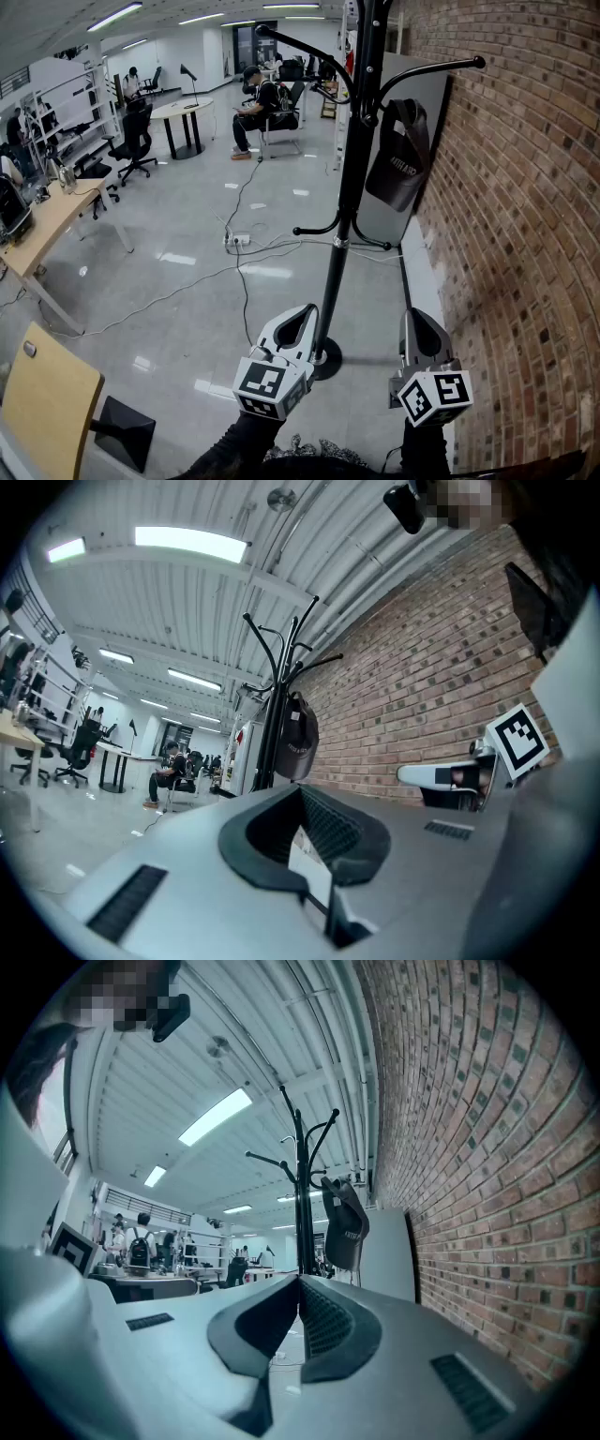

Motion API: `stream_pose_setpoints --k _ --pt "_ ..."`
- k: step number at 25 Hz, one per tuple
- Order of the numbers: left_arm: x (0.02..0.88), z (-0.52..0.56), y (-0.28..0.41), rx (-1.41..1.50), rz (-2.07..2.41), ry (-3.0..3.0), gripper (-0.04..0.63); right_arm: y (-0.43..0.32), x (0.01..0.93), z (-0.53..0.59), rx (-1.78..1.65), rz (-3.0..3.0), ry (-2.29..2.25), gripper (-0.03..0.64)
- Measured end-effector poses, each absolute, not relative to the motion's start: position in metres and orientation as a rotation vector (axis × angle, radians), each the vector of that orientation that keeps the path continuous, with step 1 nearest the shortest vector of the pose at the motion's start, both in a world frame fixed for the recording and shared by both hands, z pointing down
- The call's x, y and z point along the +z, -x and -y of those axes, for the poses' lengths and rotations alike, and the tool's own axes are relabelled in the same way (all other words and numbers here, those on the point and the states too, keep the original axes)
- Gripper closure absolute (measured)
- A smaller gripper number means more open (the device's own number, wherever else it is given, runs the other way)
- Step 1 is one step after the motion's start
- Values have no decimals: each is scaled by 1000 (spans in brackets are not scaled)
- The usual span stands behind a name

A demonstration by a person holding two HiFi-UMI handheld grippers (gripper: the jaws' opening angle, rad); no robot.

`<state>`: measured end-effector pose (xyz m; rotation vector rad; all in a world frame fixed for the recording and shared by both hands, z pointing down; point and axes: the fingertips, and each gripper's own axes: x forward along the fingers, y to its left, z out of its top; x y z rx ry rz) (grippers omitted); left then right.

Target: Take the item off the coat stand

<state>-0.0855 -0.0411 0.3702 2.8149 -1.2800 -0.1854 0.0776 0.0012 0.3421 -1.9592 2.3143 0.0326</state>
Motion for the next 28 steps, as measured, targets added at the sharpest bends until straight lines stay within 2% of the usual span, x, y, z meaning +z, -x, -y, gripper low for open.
stream_pose_setpoints --k 11,28 --pt "375 52 82 -179 1278 -2775 591 -83 348 13 6 -2339 1956 606" --pt "377 133 15 -159 1398 -2762 591 -162 352 107 -15 -2348 1885 606"
